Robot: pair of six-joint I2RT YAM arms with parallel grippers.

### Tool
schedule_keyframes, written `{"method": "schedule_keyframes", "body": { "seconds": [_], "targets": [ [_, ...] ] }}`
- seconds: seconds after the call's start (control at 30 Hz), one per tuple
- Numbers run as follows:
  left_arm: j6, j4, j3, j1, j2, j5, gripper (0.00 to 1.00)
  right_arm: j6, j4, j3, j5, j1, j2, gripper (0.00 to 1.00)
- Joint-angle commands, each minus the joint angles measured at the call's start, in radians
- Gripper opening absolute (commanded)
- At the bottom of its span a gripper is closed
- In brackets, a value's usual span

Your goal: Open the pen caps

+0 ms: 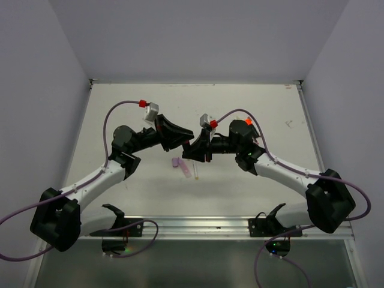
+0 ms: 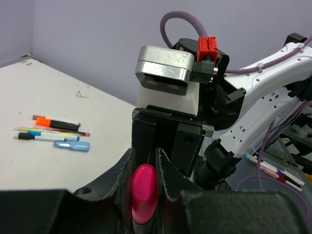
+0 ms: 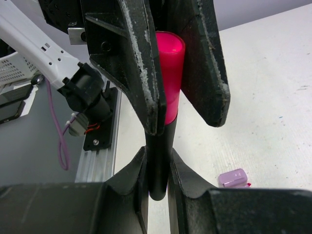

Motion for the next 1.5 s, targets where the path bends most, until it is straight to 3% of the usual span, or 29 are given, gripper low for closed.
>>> {"method": "schedule_keyframes", "body": {
  "seconds": [0.0, 0.57, 0.7, 0.8, 0.9, 0.93, 1.0, 1.03, 1.13, 1.27, 1.47],
  "targets": [
    [-0.024, 0.490, 0.150, 0.076, -0.073, -0.306, 0.00, -0.081, -0.439, -0.094, -0.174, 0.077, 0.111, 0.00],
    [-0.106, 0.606, 0.219, 0.181, -0.022, -0.306, 0.00, -0.087, -0.427, -0.102, -0.240, 0.091, 0.173, 0.00],
    [-0.129, 0.557, 0.196, 0.182, -0.017, -0.254, 0.00, -0.076, -0.428, -0.106, -0.172, 0.084, 0.097, 0.00],
    [-0.136, 0.426, 0.129, 0.182, -0.045, -0.266, 0.00, -0.011, -0.399, -0.129, -0.076, 0.019, 0.034, 0.00],
    [-0.126, 0.194, 0.090, 0.171, -0.063, -0.296, 0.00, 0.049, -0.443, -0.137, 0.094, -0.076, 0.011, 0.00],
    [-0.101, 0.045, 0.086, 0.159, -0.069, -0.319, 0.00, 0.068, -0.465, -0.132, 0.217, -0.102, 0.004, 0.00],
    [-0.048, -0.105, 0.092, 0.103, -0.060, -0.396, 0.00, 0.076, -0.526, -0.116, 0.292, -0.116, -0.006, 0.00],
    [-0.037, -0.269, 0.101, 0.075, -0.053, -0.430, 0.00, 0.080, -0.548, -0.108, 0.353, -0.117, -0.008, 0.00],
    [-0.066, -0.482, 0.135, -0.020, 0.015, -0.532, 0.00, 0.108, -0.594, -0.083, 0.438, -0.117, 0.013, 0.00],
    [-0.136, -0.602, 0.145, -0.086, 0.137, -0.565, 0.00, 0.149, -0.621, -0.056, 0.557, -0.117, 0.052, 0.00],
    [-0.167, -0.743, 0.244, -0.155, 0.355, -0.593, 0.00, 0.204, -0.626, 0.000, 0.584, -0.117, 0.145, 0.03]
  ]
}}
